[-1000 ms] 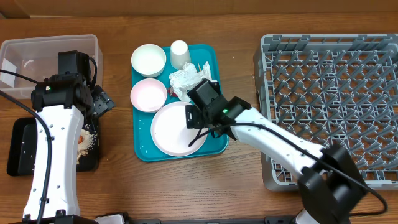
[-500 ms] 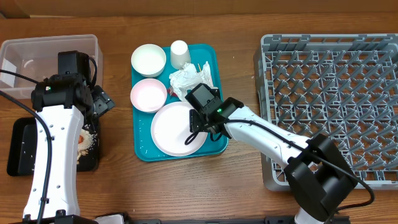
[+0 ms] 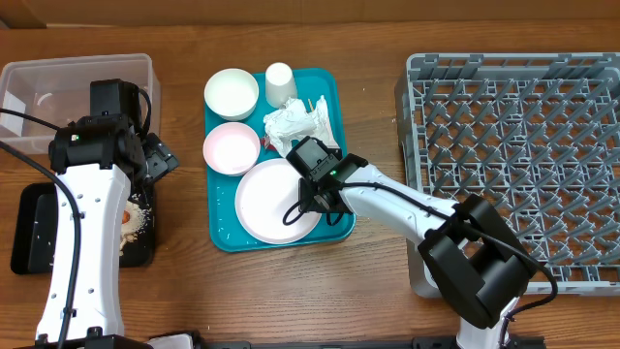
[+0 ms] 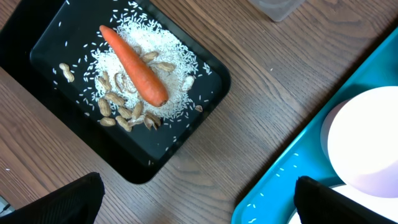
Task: Sort waste into correct bins and load items into the dishwasher rack
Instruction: 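Grasp the rim of the white plate with the right gripper, then carry the plate right and stand it upright in the dish rack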
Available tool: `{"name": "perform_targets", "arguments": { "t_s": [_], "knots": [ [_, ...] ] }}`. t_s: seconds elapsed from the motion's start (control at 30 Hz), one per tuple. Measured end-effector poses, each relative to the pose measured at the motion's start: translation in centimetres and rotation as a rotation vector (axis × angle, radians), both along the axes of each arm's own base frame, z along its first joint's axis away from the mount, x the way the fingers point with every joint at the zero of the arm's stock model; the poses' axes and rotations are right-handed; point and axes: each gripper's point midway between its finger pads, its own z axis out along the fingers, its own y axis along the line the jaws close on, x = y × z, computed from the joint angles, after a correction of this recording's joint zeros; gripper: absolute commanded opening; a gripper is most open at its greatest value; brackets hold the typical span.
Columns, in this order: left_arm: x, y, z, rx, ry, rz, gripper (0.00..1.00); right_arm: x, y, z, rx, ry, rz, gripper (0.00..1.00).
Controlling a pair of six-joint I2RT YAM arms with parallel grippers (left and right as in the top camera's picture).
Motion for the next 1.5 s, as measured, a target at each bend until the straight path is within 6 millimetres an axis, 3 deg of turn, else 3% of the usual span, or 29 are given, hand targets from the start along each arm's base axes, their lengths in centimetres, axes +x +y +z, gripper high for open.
{"name": "perform_targets", "arguments": {
  "t_s": [0.33,0.47,0.57,1.03,1.23,1.37,1.5],
  "knots": [
    [0.0,0.0,0.0,0.0,0.0,0.0,1.0,0.0,0.0,0.0,0.004,0.002,-0.011,0.33],
    [0.0,0.0,0.0,0.0,0.0,0.0,1.0,0.0,0.0,0.0,0.002,0.003,-0.012,0.15],
    [0.0,0.0,0.0,0.0,0.0,0.0,1.0,-0.1,-0.1,0.0,0.001,0.008,-0.012,0.07],
    [0.0,0.0,0.0,0.0,0.0,0.0,1.0,-0.8,-1.5,2.5,-0.081,0.063,-0.022,0.04],
    [0.0,0.0,0.0,0.0,0.0,0.0,1.0,-0.5,-4.6,7.7,-0.105,0.051,-0.063,0.04],
    [0.0,0.0,0.0,0.0,0.0,0.0,1.0,0.2,-7.2,13.3,-0.07,-0.018,-0.09,0.04],
    [0.0,0.0,0.0,0.0,0.0,0.0,1.0,1.3,-11.7,19.7,-0.042,-0.145,-0.179,0.04]
  ]
}}
